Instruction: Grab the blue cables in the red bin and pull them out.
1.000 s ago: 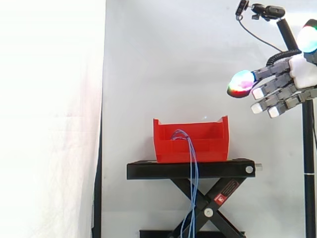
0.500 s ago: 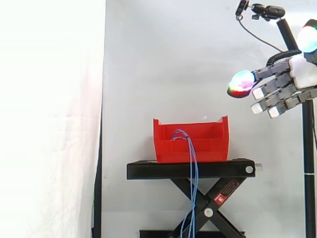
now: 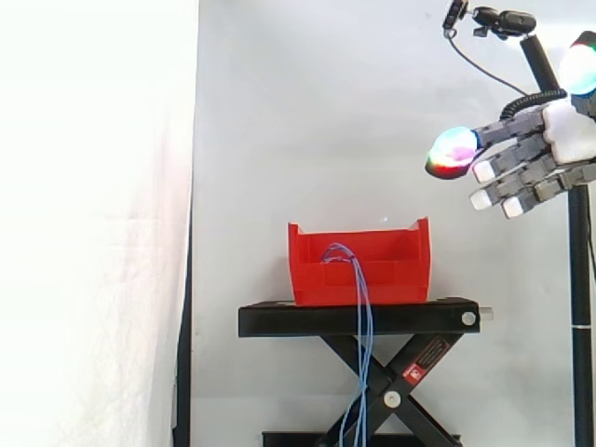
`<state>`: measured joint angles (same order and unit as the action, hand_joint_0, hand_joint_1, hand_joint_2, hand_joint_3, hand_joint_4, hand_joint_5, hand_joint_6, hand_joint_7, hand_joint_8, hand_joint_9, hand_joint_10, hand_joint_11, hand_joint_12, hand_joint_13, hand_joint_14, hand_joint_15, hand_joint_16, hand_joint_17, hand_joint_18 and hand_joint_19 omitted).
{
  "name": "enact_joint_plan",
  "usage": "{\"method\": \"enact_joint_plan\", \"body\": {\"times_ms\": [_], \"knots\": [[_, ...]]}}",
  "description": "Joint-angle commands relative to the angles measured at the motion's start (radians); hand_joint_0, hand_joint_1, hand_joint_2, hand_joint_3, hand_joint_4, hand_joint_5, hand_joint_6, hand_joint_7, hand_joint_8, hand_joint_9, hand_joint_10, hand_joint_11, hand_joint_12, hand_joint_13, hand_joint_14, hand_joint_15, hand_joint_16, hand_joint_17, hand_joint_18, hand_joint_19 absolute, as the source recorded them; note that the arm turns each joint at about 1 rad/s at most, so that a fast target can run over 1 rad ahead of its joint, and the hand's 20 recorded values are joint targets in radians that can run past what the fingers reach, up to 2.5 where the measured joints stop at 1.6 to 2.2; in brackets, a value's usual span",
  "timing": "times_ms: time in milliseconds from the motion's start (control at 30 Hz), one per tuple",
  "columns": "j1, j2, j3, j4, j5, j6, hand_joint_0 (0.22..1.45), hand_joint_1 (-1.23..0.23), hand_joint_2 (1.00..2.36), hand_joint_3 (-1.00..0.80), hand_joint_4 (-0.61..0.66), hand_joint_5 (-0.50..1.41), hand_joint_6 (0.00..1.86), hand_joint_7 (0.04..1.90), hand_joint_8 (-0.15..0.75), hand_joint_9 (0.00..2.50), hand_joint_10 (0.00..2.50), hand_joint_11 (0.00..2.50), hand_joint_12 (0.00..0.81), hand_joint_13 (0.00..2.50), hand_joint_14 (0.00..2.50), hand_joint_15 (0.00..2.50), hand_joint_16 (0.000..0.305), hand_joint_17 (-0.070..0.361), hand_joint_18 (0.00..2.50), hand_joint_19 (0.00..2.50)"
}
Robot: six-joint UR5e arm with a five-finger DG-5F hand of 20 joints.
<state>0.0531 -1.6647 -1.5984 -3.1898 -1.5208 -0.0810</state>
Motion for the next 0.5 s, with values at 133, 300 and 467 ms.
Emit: {"method": "enact_joint_plan", "body": {"times_ms": [133, 300, 467], "knots": [[0.016, -0.004, 0.0, 0.186, 0.054, -0.033, 0.76, -0.83, 1.0, -1.0, 0.15, 0.39, 0.01, 0.26, 0.234, 0.56, 0.01, 0.31, 0.33, 0.35, 0.01, 0.25, 0.046, 0.104, 0.35, 0.5], [0.022, -0.05, -0.002, 0.241, 0.054, -0.059, 0.76, -0.83, 1.0, -1.0, 0.15, 0.39, 0.01, 0.27, 0.235, 0.55, 0.01, 0.32, 0.33, 0.35, 0.01, 0.25, 0.046, 0.104, 0.35, 0.5], [0.027, -0.13, -0.002, 0.311, 0.057, -0.023, 0.75, -0.83, 1.0, -1.0, 0.15, 0.39, 0.01, 0.27, 0.236, 0.56, 0.01, 0.31, 0.331, 0.35, 0.01, 0.25, 0.046, 0.104, 0.35, 0.5]]}}
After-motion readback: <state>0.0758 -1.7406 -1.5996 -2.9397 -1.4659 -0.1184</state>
